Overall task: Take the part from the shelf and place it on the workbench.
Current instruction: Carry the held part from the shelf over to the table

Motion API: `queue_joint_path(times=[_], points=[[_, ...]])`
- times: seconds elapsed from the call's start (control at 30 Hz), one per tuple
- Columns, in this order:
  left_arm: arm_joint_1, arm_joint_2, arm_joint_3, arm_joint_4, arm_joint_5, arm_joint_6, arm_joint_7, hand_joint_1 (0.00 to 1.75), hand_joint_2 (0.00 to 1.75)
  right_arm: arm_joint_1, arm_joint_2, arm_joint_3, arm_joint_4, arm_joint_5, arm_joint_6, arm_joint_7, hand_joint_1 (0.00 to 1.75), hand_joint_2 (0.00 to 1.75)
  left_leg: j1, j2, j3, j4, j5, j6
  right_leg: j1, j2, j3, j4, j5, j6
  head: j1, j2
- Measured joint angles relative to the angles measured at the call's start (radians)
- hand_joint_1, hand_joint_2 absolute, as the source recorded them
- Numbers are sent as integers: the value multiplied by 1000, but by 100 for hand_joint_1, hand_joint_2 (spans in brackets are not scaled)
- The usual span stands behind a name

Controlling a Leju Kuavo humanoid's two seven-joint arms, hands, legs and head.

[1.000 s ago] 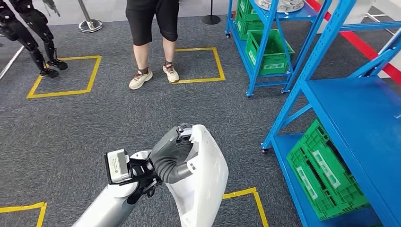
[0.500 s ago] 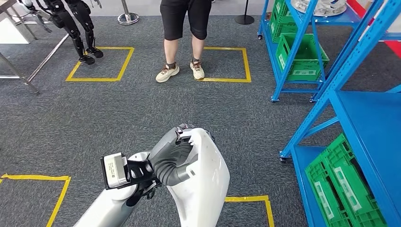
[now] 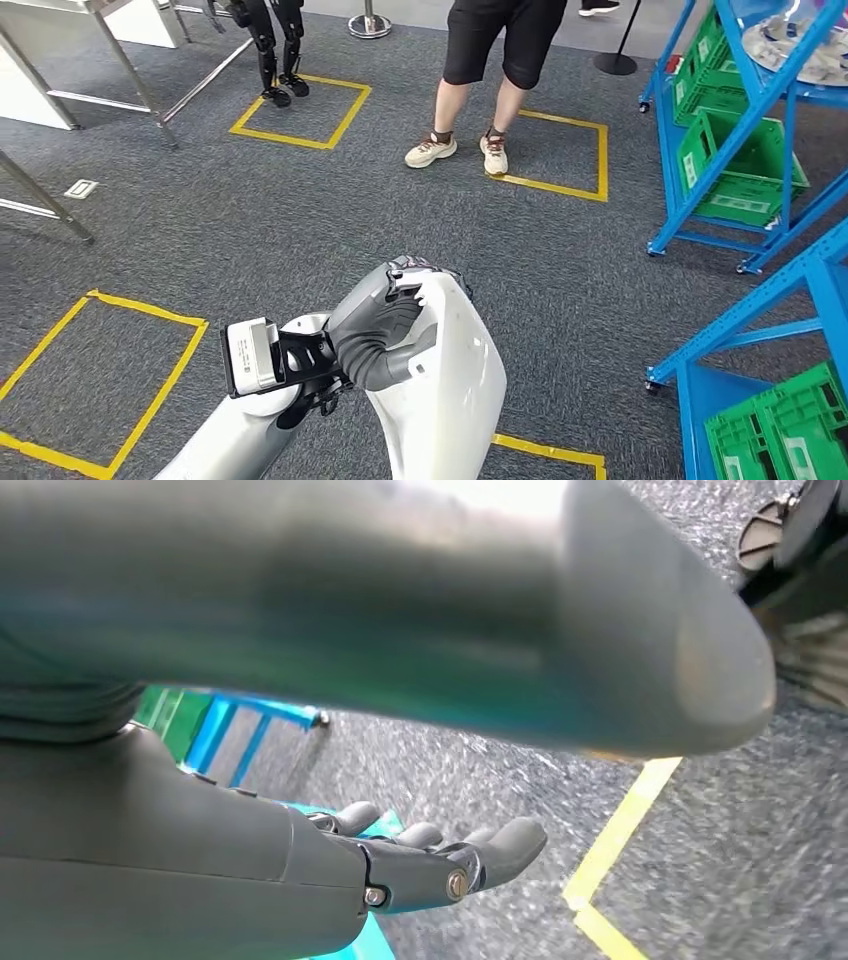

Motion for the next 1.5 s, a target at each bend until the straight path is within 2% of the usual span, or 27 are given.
queue_joint_path(times=[0.07, 0.1, 0.2, 0.27, 0.33, 0.4, 0.43, 0.5, 0.57, 0.6, 0.63, 0.7, 0.77, 0.83, 0.9, 0.93, 1.0, 1.07, 1.13, 1.2, 1.23, 1.3, 1.33, 1.4, 1.43, 1.47, 1.5], points=[[-1, -1, -2, -1, -2, 1, 5, 175, 175, 0, 0, 0, 0, 1, 2, 4, 0, 0, 0, -26, -7, 9, -2, -13, -5, 47, 48, -112, 44, 2, 2, 0], [-1, -1, -3, -1, -2, 2, 10, 175, 175, 0, 1, 0, 0, 2, 3, 5, 0, 0, 0, -37, -11, 10, -1, -21, -6, 61, 57, -135, 48, -1, 3, 0], [-1, -1, -5, -2, -3, 5, 20, 175, 175, -2, 2, 0, 0, 6, 5, -2, 0, 0, 2, -57, -22, 7, 4, -40, -3, 35, 56, -141, 51, -23, 3, 0], [-3, 0, -7, -2, -3, 6, 23, 175, 175, -4, 4, 0, 0, 8, 6, -14, 0, 0, 0, -13, -44, 51, -27, -49, -4, 9, 57, -145, 54, -39, -4, 0], [-5, 1, -9, 0, -3, 6, 24, 175, 175, -2, 6, 0, 0, 10, 6, -23, 0, 0, 0, 48, -97, 173, -97, -55, 1, -19, 56, -146, 53, -48, -13, 0], [-5, 2, -11, 4, -3, 6, 25, 175, 175, 0, 8, 0, 0, 12, 6, -26, 0, 0, 2, 66, -144, 284, -142, -59, 5, -52, 55, -146, 52, -50, -15, 0], [-5, 2, -11, 6, -3, 6, 25, 175, 175, 0, 8, 0, 0, 13, 6, -26, 0, 0, 3, 69, -145, 292, -137, -60, 5, -67, 55, -146, 52, -50, -15, 0], [-5, 3, -12, 9, -3, 6, 25, 175, 175, -2, 10, 0, 0, 15, 6, -26, 0, 0, 2, 84, -88, 194, -82, -56, 7, -93, 59, -146, 50, -48, -15, 0], [-8, 3, -14, 10, -4, 6, 27, 175, 175, -5, 13, 0, 0, 16, 6, -26, 0, 0, -5, 130, -17, 60, -37, -43, 11, -115, 63, -144, 46, -42, -15, 0], [-10, 2, -15, 11, -5, 6, 28, 175, 175, -5, 14, 0, 0, 16, 5, -26, 0, 0, -9, 146, 1, 22, -28, -36, 14, -126, 65, -144, 44, -37, -14, 0], [-13, 2, -16, 12, -5, 6, 29, 175, 175, -5, 15, 0, 0, 16, 5, -26, 0, 0, -13, 150, 4, 8, -29, -28, 16, -136, 67, -144, 43, -32, -14, 0], [-15, 2, -18, 15, -6, 6, 32, 175, 175, -8, 16, 0, 0, 16, 5, -26, 0, 0, -12, 124, 4, 3, -23, -15, 14, -152, 73, -145, 40, -21, -13, 0], [-19, 0, -20, 17, -8, 4, 34, 175, 175, -13, 17, 0, 0, 13, 5, -26, 0, 0, -5, 100, 10, -7, -15, -3, 9, -107, 67, -117, 19, -9, -11, 0], [-22, -4, -21, 20, -10, 0, 35, 175, 175, -12, 18, 0, 0, 8, 5, -25, 0, 0, 1, 77, 13, -10, -10, 3, 7, -40, 22, -14, -37, -1, -5, 0], [-23, -7, -23, 25, -11, -3, 36, 175, 175, -7, 18, 0, 0, 1, 2, -23, 0, 0, 1, 49, 11, -8, -9, 4, 7, -24, -41, 104, -80, 2, 0, 0], [-22, -8, -25, 28, -11, -4, 36, 175, 175, -5, 18, -1, 0, -1, 1, -22, 0, 0, 2, 34, 10, -6, -9, 3, 6, -23, -58, 125, -76, 2, 1, 0], [-23, -9, -26, 31, -11, -6, 36, 175, 175, -5, 18, -1, 0, -3, -1, -21, 0, 0, 4, 7, 10, 0, -11, 0, 3, -14, -34, 53, -15, 2, 1, 0], [-24, -12, -27, 32, -11, -7, 36, 175, 175, -5, 18, -1, 0, -3, -3, -20, 0, 0, 6, -19, 6, 8, -15, -10, -5, 35, 22, -78, 42, 6, 3, 0], [-25, -15, -28, 32, -12, -7, 37, 175, 175, -5, 18, -2, 0, -4, -5, -18, 0, 0, 5, -42, -3, 12, -15, -24, -8, 67, 47, -137, 53, 3, 4, 0], [-26, -16, -29, 32, -12, -7, 40, 175, 175, -5, 19, -2, 0, -4, -6, -18, 0, 0, 7, -60, -9, 8, -10, -37, -5, 47, 48, -140, 54, -10, 4, 0], [-26, -16, -29, 32, -12, -7, 42, 175, 175, -6, 19, -2, 0, -4, -6, -18, 0, 0, 6, -49, -13, 13, -13, -42, -5, 35, 49, -142, 55, -18, 3, 0], [-27, -15, -30, 31, -12, -7, 48, 175, 175, -6, 19, -2, 0, -5, -6, -19, 0, 0, 4, 7, -40, 71, -49, -50, -6, 8, 51, -146, 56, -33, -4, 0], [-27, -15, -31, 31, -13, -7, 50, 175, 175, -4, 19, -2, 0, -4, -6, -20, 0, 0, 3, 40, -67, 130, -81, -52, -3, -5, 52, -146, 55, -37, -8, 0], [-26, -14, -33, 32, -13, -7, 55, 175, 175, 1, 19, -2, 0, -3, -6, -21, 0, 0, 5, 65, -127, 259, -138, -56, 2, -37, 52, -146, 53, -41, -11, 0], [-25, -14, -33, 32, -13, -6, 57, 175, 175, 3, 19, -2, 0, -3, -6, -22, 0, 0, 5, 68, -140, 291, -144, -55, 4, -53, 52, -146, 53, -42, -12, 0], [-24, -14, -34, 32, -13, -6, 59, 175, 175, 3, 19, -2, 0, -2, -6, -24, 0, 0, 5, 70, -134, 284, -130, -53, 6, -68, 53, -146, 52, -43, -12, 0], [-24, -14, -35, 31, -13, -6, 61, 175, 175, 2, 19, -2, 0, -2, -6, -25, 0, 0, 4, 75, -109, 238, -102, -50, 7, -82, 55, -146, 51, -43, -12, 0]])
